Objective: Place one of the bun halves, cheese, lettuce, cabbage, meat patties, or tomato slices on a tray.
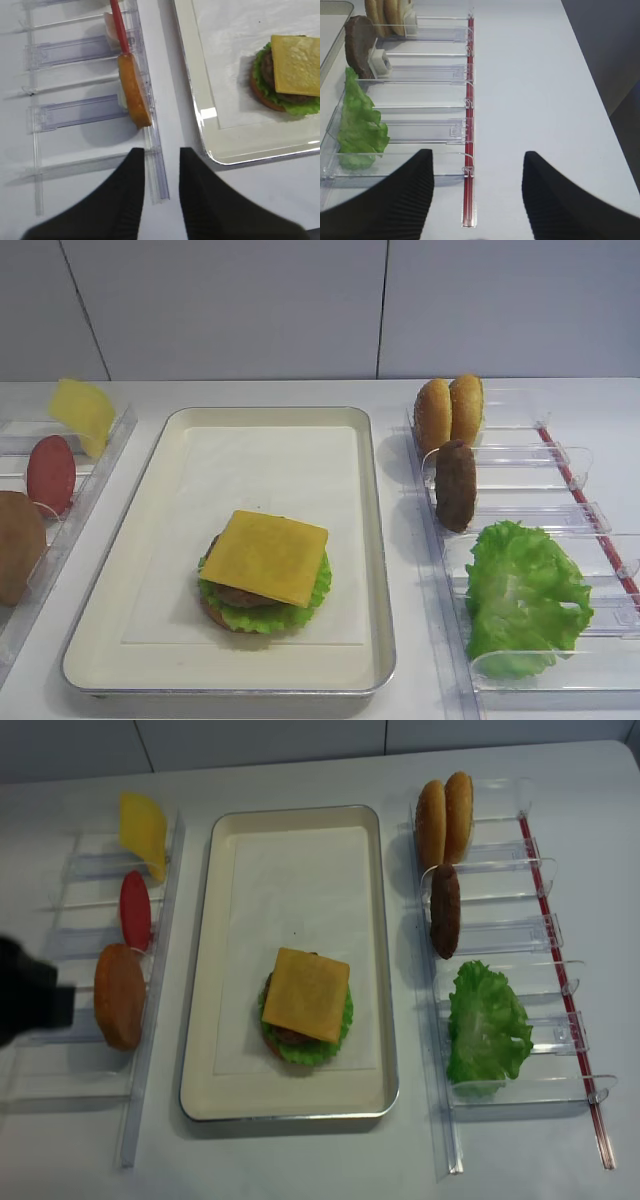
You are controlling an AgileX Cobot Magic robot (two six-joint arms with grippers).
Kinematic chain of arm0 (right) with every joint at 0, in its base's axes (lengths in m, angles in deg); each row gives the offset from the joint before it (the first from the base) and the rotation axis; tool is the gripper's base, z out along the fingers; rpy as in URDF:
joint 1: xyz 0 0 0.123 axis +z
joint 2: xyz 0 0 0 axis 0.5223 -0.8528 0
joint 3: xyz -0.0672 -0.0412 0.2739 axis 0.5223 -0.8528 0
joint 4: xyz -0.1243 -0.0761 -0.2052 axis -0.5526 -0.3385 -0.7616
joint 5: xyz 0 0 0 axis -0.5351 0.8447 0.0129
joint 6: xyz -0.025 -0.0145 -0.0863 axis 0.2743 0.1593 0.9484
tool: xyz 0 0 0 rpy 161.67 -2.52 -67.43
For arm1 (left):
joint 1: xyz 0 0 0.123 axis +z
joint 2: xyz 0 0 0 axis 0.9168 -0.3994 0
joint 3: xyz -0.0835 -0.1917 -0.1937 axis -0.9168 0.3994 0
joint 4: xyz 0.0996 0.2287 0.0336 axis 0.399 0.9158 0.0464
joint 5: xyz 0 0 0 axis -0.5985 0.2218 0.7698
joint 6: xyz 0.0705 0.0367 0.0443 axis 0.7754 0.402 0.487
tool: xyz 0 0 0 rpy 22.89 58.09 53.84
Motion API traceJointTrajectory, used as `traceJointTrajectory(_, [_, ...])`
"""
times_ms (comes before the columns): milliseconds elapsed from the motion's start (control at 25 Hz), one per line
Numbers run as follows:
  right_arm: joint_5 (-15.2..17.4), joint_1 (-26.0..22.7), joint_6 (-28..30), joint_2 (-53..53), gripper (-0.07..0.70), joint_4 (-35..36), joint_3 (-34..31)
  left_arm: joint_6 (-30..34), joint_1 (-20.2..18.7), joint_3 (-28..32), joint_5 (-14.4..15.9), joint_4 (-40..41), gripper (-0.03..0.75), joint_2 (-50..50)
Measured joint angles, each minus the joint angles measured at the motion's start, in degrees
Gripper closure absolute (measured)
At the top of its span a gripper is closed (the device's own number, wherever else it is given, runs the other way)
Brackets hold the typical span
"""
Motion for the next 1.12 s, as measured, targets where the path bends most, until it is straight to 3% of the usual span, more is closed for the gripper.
traceJointTrajectory(480, [0.0,0.0,0.0,0.0,0.201,0.0,0.0,2.62,0.0,9.74,0.8,-3.13,0.535,28.34])
traceJointTrajectory(760, [0.0,0.0,-0.38,0.0,0.201,0.0,0.0,6.35,0.0,20.24,1.02,-5.84,0.535,39.94])
traceJointTrajectory(960, [0.0,0.0,-0.57,0.0,0.202,0.0,0.0,8.65,0.0,26.73,-1.67,-7.49,0.535,45.25])
traceJointTrajectory(1120, [0.0,0.0,-0.57,0.0,0.202,0.0,0.0,10.37,0.0,28.35,-3.29,-8.51,0.535,45.64])
